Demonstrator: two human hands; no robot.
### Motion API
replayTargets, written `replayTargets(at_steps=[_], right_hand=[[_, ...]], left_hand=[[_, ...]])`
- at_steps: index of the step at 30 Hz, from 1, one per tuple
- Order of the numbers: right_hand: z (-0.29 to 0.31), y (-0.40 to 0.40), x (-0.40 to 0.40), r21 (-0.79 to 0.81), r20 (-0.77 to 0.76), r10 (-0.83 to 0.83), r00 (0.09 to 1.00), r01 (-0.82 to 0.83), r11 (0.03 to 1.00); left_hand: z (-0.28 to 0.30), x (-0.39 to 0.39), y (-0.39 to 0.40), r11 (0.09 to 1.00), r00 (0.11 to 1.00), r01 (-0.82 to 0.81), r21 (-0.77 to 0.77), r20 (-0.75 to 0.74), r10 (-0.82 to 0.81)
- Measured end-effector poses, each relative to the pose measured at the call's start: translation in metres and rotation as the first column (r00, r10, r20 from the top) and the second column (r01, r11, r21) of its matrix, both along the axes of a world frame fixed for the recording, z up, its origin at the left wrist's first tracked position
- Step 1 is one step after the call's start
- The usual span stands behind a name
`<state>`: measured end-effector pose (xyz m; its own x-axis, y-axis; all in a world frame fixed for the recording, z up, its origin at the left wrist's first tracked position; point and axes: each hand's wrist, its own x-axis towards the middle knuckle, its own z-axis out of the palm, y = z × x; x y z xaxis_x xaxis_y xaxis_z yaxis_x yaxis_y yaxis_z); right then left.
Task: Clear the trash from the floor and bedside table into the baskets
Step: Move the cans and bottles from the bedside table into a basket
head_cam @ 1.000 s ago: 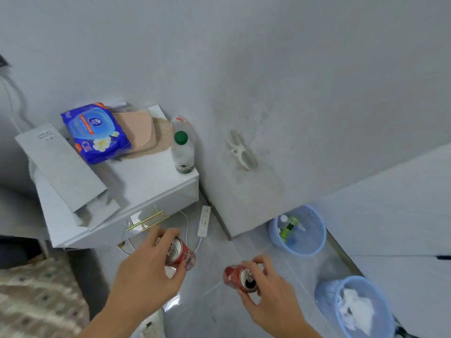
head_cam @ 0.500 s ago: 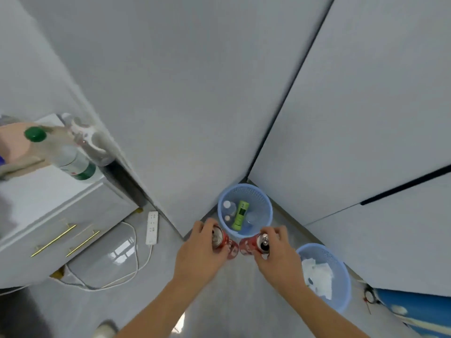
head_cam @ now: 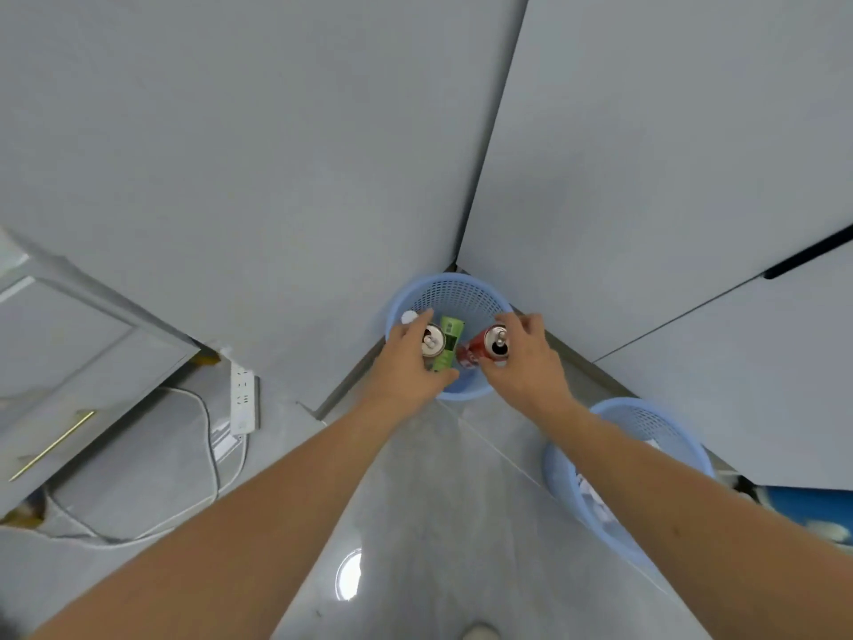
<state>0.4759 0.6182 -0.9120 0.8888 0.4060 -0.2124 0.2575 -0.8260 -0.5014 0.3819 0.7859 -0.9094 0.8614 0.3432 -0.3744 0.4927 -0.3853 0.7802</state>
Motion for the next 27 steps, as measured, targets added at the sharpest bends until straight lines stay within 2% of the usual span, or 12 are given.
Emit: replayTargets(at_steps=[2, 4, 7, 12, 16, 19, 23, 27], right_hand=[[-0.002, -0.002, 0.002, -0.035, -0.048, 0.022, 0.999, -0.024, 0.999], [0.003, -0.002, -0.004, -0.037, -0.071, 0.017, 0.997, -0.02, 0.999], [0.021, 0.005, -0.027, -0.048, -0.076, 0.047, 0.996, -0.051, 0.998], [0.068, 0.045, -0.107, 0.014, -0.098, 0.134, 0.986, -0.133, 0.991], [0.124, 0.114, -0.181, 0.085, -0.147, 0.295, 0.944, -0.285, 0.955], [0.158, 0.177, -0.221, 0.145, -0.096, 0.398, 0.912, -0.383, 0.912], [0.185, 0.263, -0.244, 0.261, -0.078, 0.447, 0.891, -0.415, 0.871], [0.216, 0.337, -0.234, 0.293, -0.121, 0.423, 0.898, -0.375, 0.88]], left_hand=[[0.004, -0.01, 0.004, 0.997, 0.998, 0.059, -0.047, 0.019, -0.058], [0.017, -0.028, 0.007, 0.997, 0.996, 0.079, -0.02, 0.031, -0.078], [0.052, -0.068, 0.016, 0.999, 0.998, 0.032, 0.025, 0.059, -0.033], [0.12, -0.145, 0.055, 0.992, 0.996, -0.074, 0.104, -0.046, 0.079], [0.173, -0.207, 0.111, 0.959, 0.966, -0.255, 0.123, -0.014, 0.259], [0.207, -0.244, 0.162, 0.91, 0.919, -0.393, 0.135, 0.02, 0.394], [0.239, -0.276, 0.23, 0.834, 0.847, -0.53, 0.149, 0.066, 0.527], [0.256, -0.286, 0.289, 0.807, 0.816, -0.577, 0.125, 0.122, 0.565]])
